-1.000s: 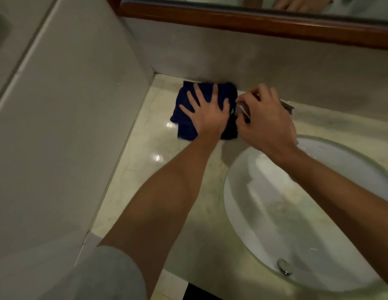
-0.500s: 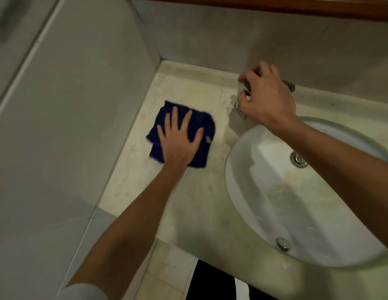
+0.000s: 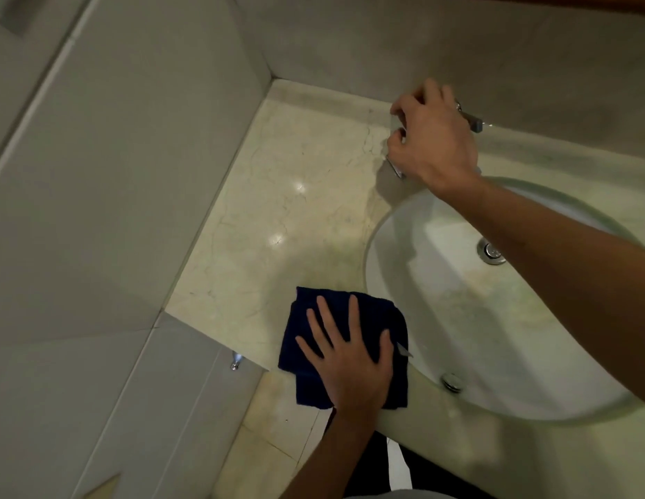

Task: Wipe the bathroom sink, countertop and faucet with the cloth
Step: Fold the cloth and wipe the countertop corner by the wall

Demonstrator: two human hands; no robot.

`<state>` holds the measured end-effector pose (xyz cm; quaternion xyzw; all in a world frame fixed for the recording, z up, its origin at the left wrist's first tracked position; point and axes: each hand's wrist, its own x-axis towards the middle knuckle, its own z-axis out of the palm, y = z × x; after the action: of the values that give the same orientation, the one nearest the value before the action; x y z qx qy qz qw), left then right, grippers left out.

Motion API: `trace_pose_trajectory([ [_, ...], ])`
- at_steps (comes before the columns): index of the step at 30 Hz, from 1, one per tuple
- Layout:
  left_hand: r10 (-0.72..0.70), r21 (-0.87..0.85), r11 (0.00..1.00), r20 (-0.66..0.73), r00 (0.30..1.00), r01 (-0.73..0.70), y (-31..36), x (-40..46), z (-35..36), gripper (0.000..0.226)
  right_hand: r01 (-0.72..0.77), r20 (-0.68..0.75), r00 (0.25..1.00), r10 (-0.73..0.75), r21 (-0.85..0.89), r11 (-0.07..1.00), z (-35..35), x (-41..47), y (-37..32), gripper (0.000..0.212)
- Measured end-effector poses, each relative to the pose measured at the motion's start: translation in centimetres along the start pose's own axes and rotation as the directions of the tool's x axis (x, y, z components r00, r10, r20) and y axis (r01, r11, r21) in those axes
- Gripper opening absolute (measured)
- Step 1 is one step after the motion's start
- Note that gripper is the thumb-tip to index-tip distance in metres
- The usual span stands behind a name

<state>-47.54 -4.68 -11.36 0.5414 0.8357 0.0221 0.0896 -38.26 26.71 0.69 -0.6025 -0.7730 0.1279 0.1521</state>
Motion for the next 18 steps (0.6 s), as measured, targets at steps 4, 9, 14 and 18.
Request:
trace_pose_trajectory([
  [4, -0.016, 0.01, 1.0, -0.01, 1.0, 0.016, 2.2, 5.0, 0.0, 0.075, -0.001, -0.009, 1.0, 0.001, 0.015, 1.0, 0.0, 0.0, 0.1, 0.04],
  [9, 0.186, 0.027, 0.982, -0.038, 0.982, -0.185, 5.5, 17.2, -0.5, 0.067, -0.009, -0.012, 1.0, 0.009, 0.021, 1.0, 0.1, 0.0, 0.1, 0.04],
  [14, 0.478, 0.031, 0.879, -0.057, 0.877, -0.477, 7.3, 22.9, -0.6, 0.059, -0.031, -0.012, 0.999, 0.031, 0.018, 0.999, 0.2, 0.3, 0.1, 0.039],
  [18, 0.459, -0.097, 0.883, -0.031, 0.888, -0.46, 7.6, 22.9, -1.6, 0.074, -0.052, -0.013, 0.999, 0.053, 0.03, 0.998, 0.2, 0.3, 0.2, 0.04],
])
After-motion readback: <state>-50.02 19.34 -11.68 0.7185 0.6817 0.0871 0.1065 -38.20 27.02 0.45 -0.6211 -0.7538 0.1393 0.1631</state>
